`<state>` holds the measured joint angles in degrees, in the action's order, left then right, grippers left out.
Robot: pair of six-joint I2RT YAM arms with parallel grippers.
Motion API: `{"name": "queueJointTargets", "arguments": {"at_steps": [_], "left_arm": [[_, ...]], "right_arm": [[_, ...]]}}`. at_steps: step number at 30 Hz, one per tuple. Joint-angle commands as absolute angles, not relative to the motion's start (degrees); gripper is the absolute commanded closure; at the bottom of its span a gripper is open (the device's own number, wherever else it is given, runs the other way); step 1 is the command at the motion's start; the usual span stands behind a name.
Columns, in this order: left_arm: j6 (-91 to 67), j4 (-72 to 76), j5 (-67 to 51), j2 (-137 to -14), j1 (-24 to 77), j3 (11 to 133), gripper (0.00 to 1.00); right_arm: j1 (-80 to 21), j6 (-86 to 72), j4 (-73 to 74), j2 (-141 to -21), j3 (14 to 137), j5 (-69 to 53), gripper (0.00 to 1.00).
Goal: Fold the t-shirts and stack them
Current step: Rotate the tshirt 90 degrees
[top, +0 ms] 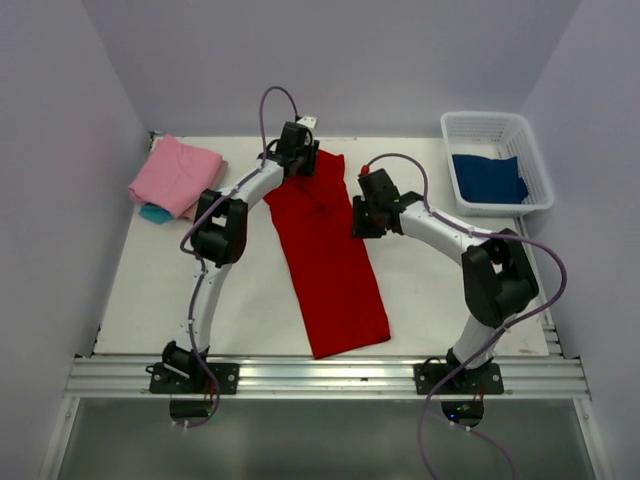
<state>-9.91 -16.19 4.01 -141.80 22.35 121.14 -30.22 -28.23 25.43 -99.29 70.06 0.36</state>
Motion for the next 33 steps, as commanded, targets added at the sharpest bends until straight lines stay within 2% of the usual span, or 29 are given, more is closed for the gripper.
{"name": "queueJointTargets", "arguments": {"at_steps": [1,5,10,13,18,26,30,33], "left_arm": [[-7.73,-16.88,1.67,-142.47,22.32,123.49,0.51],[-9.48,-16.88,0.97,-140.20,21.89,120.51,0.51],[-10.98,-8.62,2.02,-130.18,21.62,104.02,0.50],[-13.96,-7.82,2.20,-125.87,21.27,100.29,0.50],[-16.35,-5.63,1.05,-119.37,21.18,92.92,0.51],[-15.91,-5.45,2.02,-117.16,21.09,90.79,0.53],[-16.17,-5.36,1.67,-117.16,21.09,90.44,0.55],[-16.26,-5.45,1.76,-117.16,21.09,90.18,0.56]], "right_arm": [[-28.22,-26.63,22.59,-101.85,75.40,-2.46,0.70],[-24.44,-26.37,19.61,-107.55,81.46,-7.99,0.63],[-21.01,-26.63,23.29,-119.95,98.40,-17.21,0.60],[-20.22,-28.38,23.12,-126.02,103.60,-20.81,0.59],[-19.16,-32.78,18.55,-134.63,108.45,-29.17,0.60],[-18.99,-37.97,9.23,-134.30,103.36,-35.42,0.64],[-18.98,-37.97,8.79,-133.86,101.70,-35.77,0.73],[-18.98,-37.88,8.09,-133.16,100.20,-36.21,0.87]]}}
